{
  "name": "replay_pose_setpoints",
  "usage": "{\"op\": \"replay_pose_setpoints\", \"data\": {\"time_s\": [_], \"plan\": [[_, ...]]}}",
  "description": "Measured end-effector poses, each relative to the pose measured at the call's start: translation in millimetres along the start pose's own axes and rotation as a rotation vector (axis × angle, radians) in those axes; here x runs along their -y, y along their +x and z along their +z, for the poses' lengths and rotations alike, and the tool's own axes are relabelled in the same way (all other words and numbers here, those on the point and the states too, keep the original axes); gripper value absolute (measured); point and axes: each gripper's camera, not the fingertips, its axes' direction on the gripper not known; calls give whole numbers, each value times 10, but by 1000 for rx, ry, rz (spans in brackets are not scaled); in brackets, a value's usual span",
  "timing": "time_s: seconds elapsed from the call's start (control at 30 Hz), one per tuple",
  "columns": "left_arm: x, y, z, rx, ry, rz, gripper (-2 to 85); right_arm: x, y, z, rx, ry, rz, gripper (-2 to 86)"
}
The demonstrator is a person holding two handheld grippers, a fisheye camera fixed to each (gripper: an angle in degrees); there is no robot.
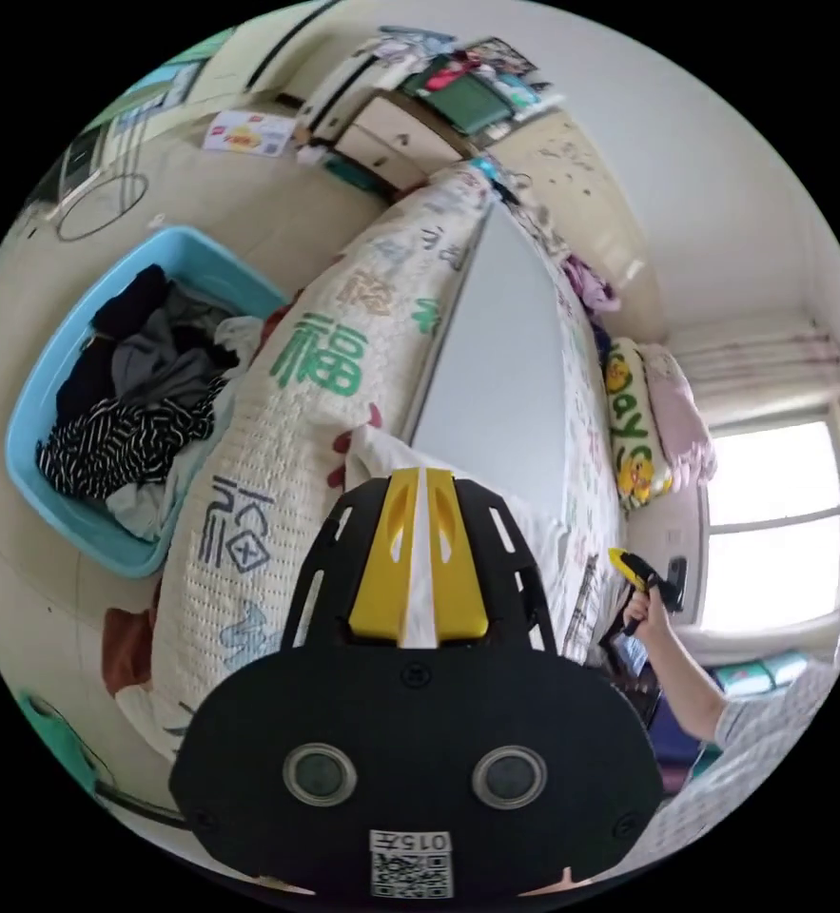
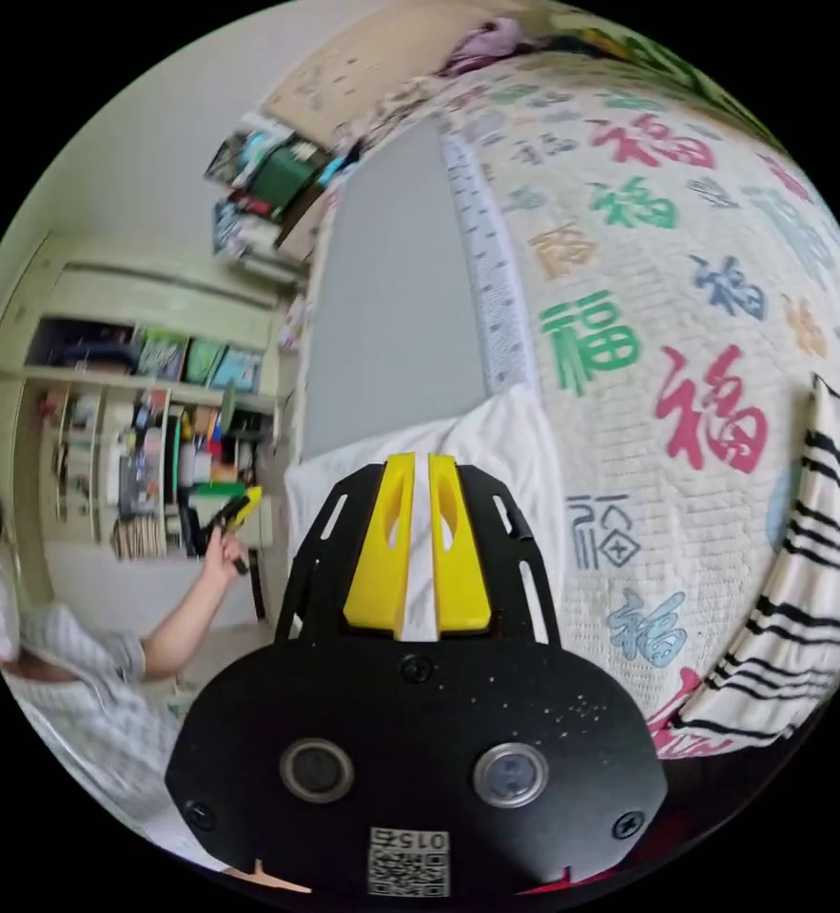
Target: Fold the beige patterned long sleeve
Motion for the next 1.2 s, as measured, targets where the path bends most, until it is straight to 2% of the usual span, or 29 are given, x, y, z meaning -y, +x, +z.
{"op": "replay_pose_setpoints", "data": {"time_s": [0.13,0.2,0.27,0.4,0.53,0.77,1.03,1.2], "plan": [[-444,114,-67,-24,-185,21,54,-283,-1183,624,-101,-309,-288,62],[-762,58,-39,-64,-277,-85,72,-378,-1582,916,-126,-407,-378,76],[-950,-23,-2,-75,-305,-182,81,-400,-2046,1309,-234,-514,-518,83],[-1116,-233,113,-87,-298,-401,117,-218,-2520,1728,-308,-600,-632,89],[-1038,-251,194,-69,-291,-486,120,52,-2883,1991,-380,-646,-702,77],[-929,-305,119,-7,-314,-567,83,495,-3336,2149,-371,-705,-643,17],[-927,-326,-128,99,-265,-673,95,863,-3442,2005,-248,-695,-481,-3],[-1013,-421,-83,99,-238,-731,15,937,-3434,1917,-205,-701,-443,-4]]}}
